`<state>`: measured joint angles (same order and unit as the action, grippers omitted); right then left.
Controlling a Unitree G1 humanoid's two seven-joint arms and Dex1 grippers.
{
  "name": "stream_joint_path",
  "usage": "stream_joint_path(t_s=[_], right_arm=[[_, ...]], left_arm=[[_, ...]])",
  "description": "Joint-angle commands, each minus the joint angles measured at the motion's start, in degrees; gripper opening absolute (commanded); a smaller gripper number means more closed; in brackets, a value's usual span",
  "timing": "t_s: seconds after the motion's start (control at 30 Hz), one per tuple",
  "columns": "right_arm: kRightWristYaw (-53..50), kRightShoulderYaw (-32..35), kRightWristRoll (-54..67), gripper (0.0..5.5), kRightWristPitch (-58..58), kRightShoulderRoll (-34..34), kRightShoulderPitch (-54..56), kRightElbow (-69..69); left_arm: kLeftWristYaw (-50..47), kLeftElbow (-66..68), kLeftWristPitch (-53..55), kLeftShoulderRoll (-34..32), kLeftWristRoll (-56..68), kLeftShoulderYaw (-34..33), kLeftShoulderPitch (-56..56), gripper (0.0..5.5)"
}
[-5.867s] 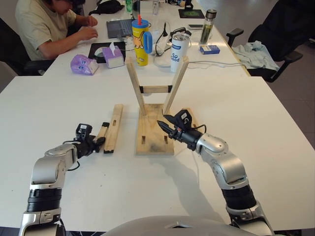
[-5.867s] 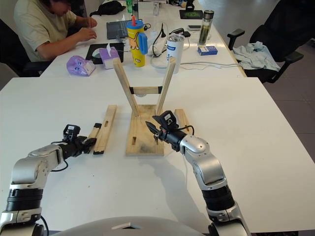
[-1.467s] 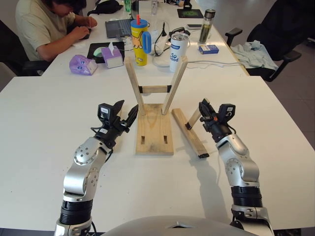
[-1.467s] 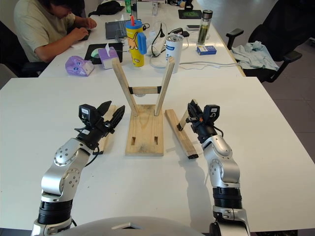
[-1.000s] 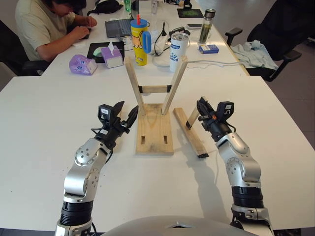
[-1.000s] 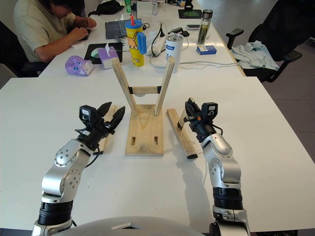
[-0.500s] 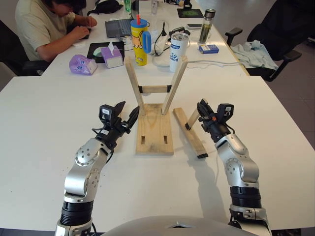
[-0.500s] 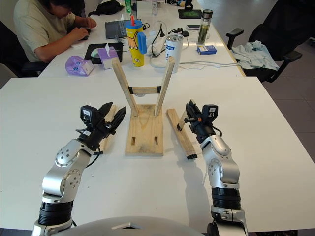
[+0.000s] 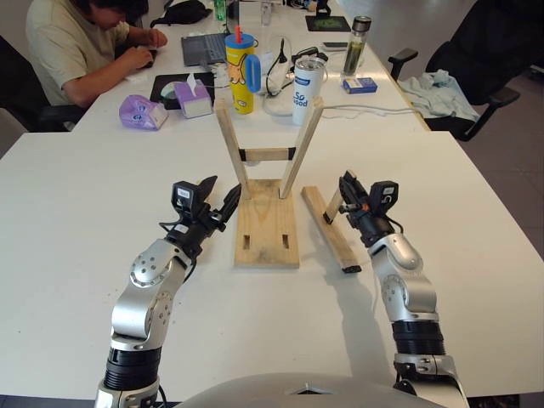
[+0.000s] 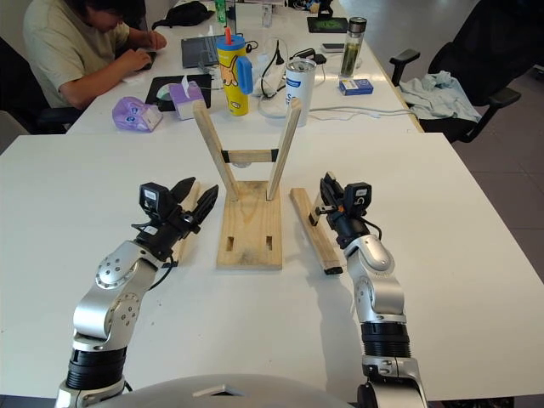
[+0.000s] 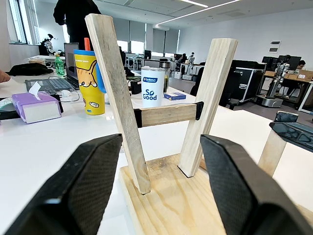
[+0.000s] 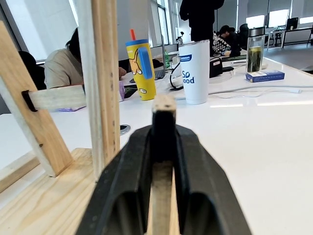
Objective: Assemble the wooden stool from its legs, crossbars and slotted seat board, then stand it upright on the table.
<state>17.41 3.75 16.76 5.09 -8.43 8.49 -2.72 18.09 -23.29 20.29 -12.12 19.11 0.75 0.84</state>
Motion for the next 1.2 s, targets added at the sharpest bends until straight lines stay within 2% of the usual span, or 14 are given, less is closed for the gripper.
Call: stream_joint_path(t_s=[0.03,0.27,0.53,0.93,0.97,1.2], right_arm=[[0.36,-2.43,-3.93,0.44,-0.56,-0.32,-6.92,-5.11],[1.69,-5.41,-6.76,0.44,-5.98,-1.30,-14.10,-5.29],[0.96,-5.51,-6.46,0.44,-1.81,-2.30,-4.89,-6.19],[1.20,-5.05,-6.31,0.44,-0.68,-2.91,-4.88,-4.55],[1.39,-4.97,-5.95,0.81,-0.30,-2.99,-4.60,-3.64],[0.93,-2.39,-2.04,1.92,6.35,-3.08,0.22,7.61]], left_arm=[[-0.05,-0.43,0.52,-0.27,-0.38,0.24,0.53,2.96],[-0.35,-0.77,0.36,-0.11,-0.55,0.41,-0.15,2.96],[-0.36,-0.03,0.13,0.07,-0.66,0.68,0.74,2.96],[-0.46,0.51,-0.86,0.38,-0.97,0.74,0.05,2.96],[-0.44,0.55,-0.92,0.40,-1.01,0.78,0.02,2.96],[-0.53,0.45,-1.12,0.64,-1.15,0.62,-0.36,2.96]])
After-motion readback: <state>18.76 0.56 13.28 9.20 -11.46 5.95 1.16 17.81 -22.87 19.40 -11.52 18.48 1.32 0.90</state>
